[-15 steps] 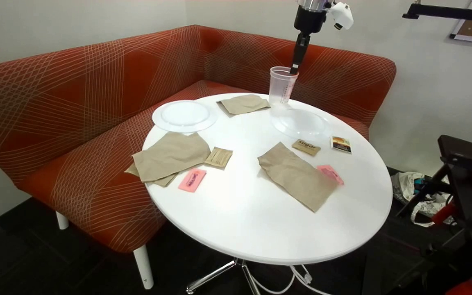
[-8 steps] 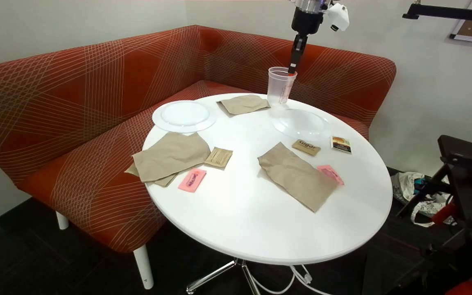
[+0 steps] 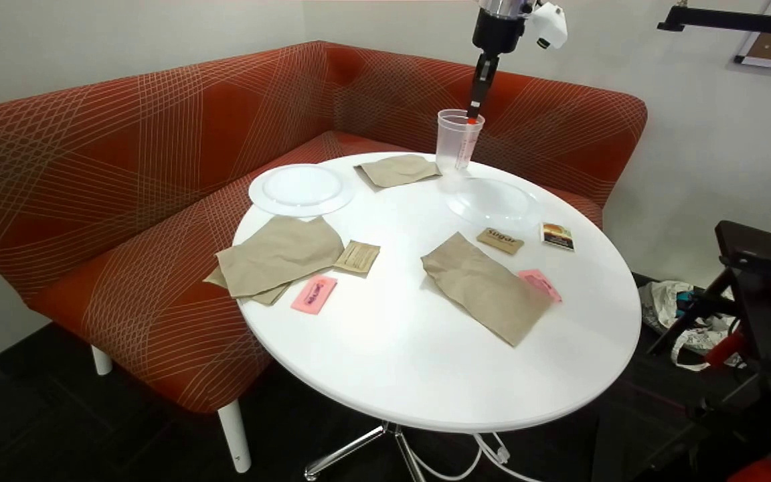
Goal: Remove the marker from the cup.
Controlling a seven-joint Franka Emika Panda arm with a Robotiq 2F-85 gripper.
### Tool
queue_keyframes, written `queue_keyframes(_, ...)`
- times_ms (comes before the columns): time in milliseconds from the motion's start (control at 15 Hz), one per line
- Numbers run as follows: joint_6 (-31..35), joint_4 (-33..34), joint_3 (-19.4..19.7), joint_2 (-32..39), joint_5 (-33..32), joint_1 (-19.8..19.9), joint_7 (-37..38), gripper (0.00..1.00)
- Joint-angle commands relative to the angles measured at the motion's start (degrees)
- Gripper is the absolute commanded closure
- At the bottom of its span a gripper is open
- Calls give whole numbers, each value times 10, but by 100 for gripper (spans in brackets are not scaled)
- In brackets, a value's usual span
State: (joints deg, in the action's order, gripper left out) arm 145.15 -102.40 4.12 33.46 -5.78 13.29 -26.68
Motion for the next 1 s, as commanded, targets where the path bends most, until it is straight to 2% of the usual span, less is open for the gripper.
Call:
queue_keyframes(0,-3,-23,-4,-43,-12,-6,11,95)
queue_keyframes(600,-75,-110,4,-210,-30,-29,15,95)
queue_keyframes(933,-125,-160,-4,-301,-25,-41,-15,95)
